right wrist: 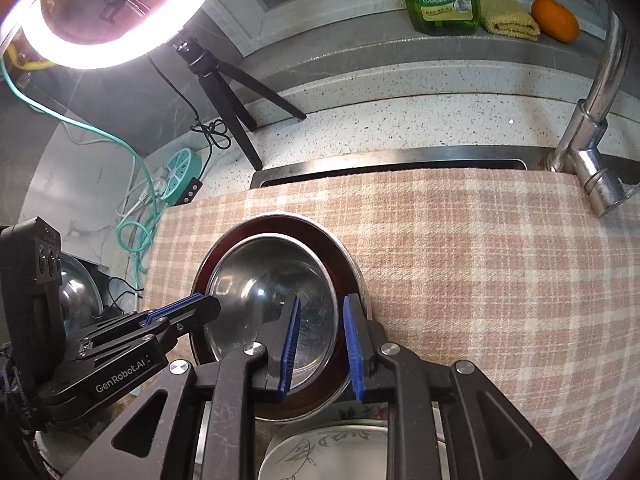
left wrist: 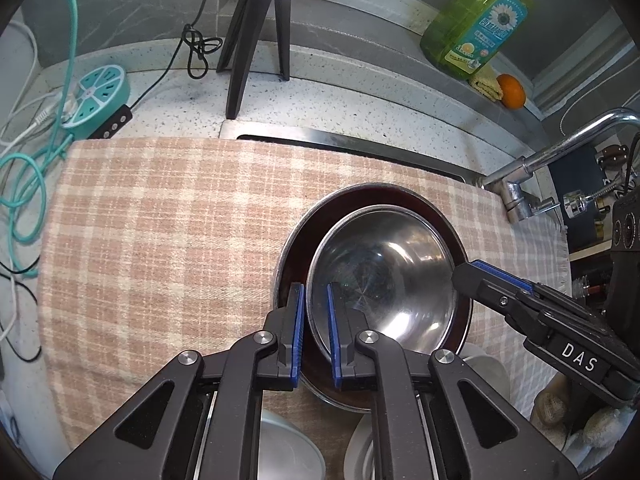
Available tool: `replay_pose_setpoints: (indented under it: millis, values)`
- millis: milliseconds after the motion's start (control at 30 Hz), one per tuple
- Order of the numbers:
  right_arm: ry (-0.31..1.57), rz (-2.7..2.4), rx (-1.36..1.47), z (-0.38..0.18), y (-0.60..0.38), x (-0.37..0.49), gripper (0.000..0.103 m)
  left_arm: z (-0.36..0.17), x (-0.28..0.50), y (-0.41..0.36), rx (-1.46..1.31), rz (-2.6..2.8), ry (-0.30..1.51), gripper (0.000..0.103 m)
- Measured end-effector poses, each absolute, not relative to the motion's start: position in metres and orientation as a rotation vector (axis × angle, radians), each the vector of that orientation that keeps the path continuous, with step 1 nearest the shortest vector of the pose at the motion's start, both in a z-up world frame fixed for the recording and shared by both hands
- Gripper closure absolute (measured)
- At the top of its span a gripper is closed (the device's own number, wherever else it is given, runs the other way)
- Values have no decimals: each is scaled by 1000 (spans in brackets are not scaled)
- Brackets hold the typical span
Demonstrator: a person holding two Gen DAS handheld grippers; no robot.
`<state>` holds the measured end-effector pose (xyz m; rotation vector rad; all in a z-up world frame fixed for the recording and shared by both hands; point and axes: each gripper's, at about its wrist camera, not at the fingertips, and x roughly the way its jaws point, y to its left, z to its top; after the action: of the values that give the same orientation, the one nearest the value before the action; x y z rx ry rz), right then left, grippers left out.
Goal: Organize plates and bowls
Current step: 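Open both tools and release the saucepan rim inside the steel bowl, then move both tools to the pale blue bowl and close on its rim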
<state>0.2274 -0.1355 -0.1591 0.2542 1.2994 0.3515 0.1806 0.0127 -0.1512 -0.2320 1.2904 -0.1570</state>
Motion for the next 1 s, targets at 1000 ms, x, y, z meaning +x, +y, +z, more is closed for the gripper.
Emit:
replay_pose_setpoints:
  millis: [1000]
  values:
    - [1243, 556, 257, -113, -115, 159, 77, -109, 74, 96, -422, -78, 1169, 93]
